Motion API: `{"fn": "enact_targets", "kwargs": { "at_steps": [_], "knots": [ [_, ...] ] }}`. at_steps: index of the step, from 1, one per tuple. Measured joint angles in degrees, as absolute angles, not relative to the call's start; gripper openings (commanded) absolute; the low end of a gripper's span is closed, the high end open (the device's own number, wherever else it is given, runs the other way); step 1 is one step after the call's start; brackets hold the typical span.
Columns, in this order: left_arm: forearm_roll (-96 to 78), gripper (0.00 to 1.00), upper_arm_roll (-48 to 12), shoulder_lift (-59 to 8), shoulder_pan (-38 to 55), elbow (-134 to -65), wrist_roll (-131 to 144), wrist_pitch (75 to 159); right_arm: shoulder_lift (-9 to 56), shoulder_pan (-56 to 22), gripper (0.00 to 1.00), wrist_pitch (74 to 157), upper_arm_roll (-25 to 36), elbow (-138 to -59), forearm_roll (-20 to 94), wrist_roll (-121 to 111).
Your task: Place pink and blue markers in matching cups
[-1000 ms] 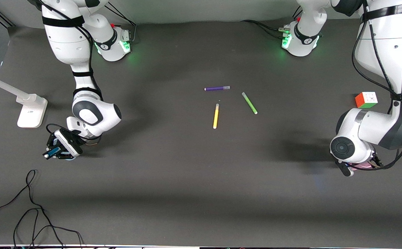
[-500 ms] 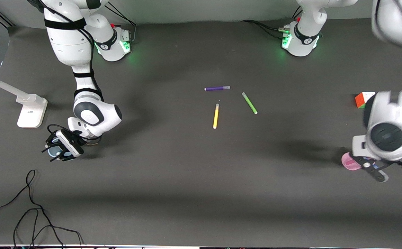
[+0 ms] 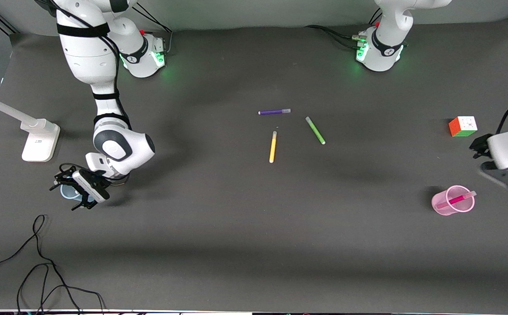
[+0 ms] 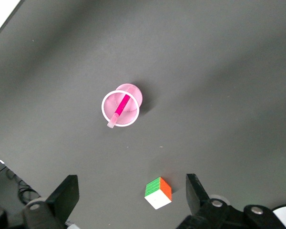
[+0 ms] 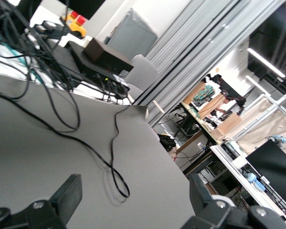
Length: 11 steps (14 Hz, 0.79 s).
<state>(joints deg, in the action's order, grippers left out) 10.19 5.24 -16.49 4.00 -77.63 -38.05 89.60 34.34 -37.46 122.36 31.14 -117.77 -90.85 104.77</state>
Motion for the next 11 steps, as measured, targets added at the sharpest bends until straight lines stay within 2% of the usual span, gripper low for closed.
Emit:
{"fn": "enact_targets", "kwargs": {
  "at_steps": [5,8,11],
  "knots": [
    [6.76,1.00,4.88,-16.64,3.58,-74.64,-37.19,89.24,28.69,-37.81,0.99,125.18,31.12,-109.60,-65.17,72.07],
    [6.40,1.00,4.31,-16.71,4.06,-73.47,-30.76,86.89,25.59,-37.83,0.99,125.23,30.56,-108.28,-57.81,63.39],
    [4.79,1.00,2.40,-16.73,4.32,-71.99,-21.02,83.01,23.63,-37.80,0.99,123.21,29.56,-105.55,-42.99,51.88]
  ]
}}
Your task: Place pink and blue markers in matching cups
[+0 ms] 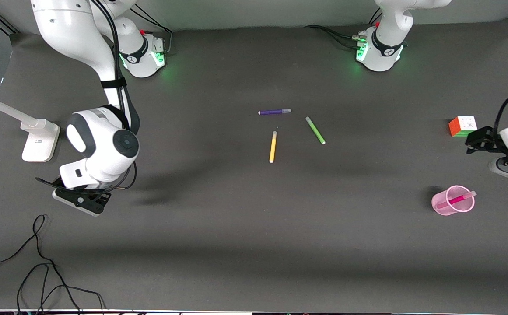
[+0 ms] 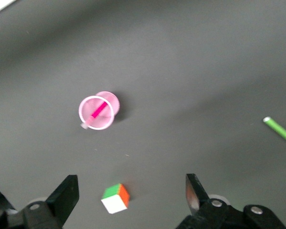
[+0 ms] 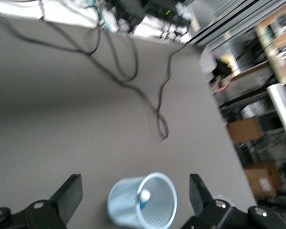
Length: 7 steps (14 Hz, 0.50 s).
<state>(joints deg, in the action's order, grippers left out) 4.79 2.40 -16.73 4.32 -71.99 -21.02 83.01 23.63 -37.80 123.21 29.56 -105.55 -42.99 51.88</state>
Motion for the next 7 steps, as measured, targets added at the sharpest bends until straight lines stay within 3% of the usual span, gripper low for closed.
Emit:
{"fn": "enact_targets", "kwargs": {
  "at_steps": [2,5,7],
  "knots": [
    [2.91,1.00,0.98,-16.78,4.46,-71.75,-13.79,82.19,20.99,-36.56,0.99,119.08,27.97,-101.89,-30.70,41.59],
    [2.37,1.00,-1.34,-16.91,4.50,-71.46,-6.47,81.94,12.98,-27.19,0.99,113.55,17.47,-99.71,-18.17,30.64],
    [2.32,1.00,-2.52,-16.91,4.53,-71.40,-2.28,81.88,8.16,-23.05,0.99,111.39,13.80,-99.76,-10.64,23.63]
  ]
}}
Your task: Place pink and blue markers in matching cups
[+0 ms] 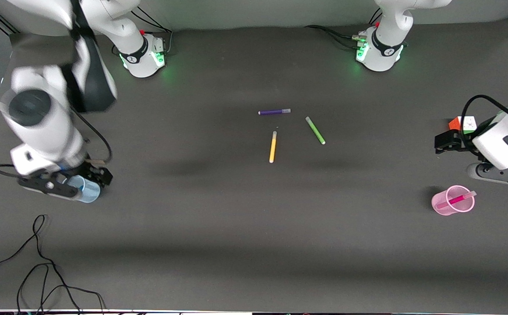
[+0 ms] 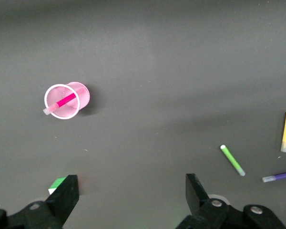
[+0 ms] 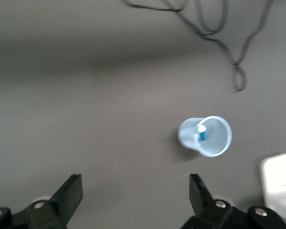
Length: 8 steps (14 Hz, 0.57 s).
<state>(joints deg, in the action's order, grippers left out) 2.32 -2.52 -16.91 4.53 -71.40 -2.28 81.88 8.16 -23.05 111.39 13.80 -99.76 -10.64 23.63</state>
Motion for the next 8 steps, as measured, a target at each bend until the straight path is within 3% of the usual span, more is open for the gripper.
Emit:
{"fn": "enact_targets", "kwargs": {
  "at_steps": [3,8],
  "knots": [
    [1.80,1.00,-2.83,-16.92,4.52,-71.40,-0.66,81.81,3.12,-20.80,0.99,108.27,13.47,-99.88,-2.24,12.95],
    [0.38,1.00,-2.75,-16.92,4.29,-71.36,0.24,79.43,-2.38,-20.25,1.00,100.10,13.05,-98.52,-0.65,7.91]
  ]
}}
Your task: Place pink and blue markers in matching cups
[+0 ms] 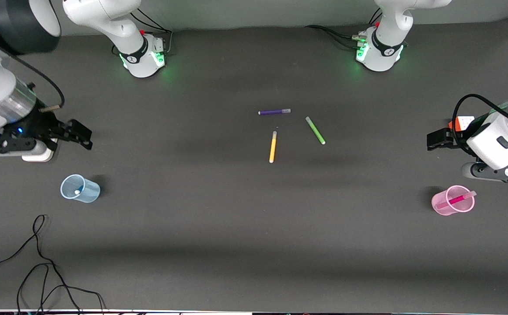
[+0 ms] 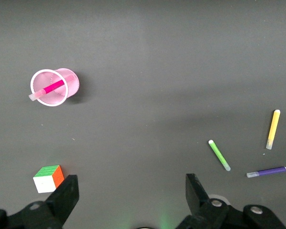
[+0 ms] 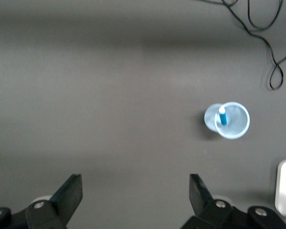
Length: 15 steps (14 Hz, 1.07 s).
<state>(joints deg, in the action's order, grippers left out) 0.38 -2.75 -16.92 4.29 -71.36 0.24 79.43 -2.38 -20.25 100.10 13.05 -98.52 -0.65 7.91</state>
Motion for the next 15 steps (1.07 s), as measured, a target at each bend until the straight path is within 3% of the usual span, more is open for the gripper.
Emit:
{"fn": "enact_targets", "kwargs": {
  "at_steps": [2,6,12,15],
  "knots": [
    [0.36,1.00,-2.75,-16.81,4.30,-71.36,0.33,79.42,-3.13,-19.40,1.00,94.06,13.04,-95.85,0.48,7.04],
    [0.37,1.00,-2.75,-15.15,4.30,-72.33,1.01,79.71,-3.08,-16.03,1.00,92.08,13.50,-94.71,0.92,-1.90],
    [0.37,1.00,-2.92,-6.41,4.34,-85.82,1.10,88.86,-2.54,-15.29,1.00,92.10,13.04,-94.68,0.99,-2.74],
    [0.56,1.00,-3.09,-4.96,4.50,-87.31,1.07,90.51,-2.40,-15.35,1.00,92.10,13.00,-94.51,1.06,-1.69]
  ]
}}
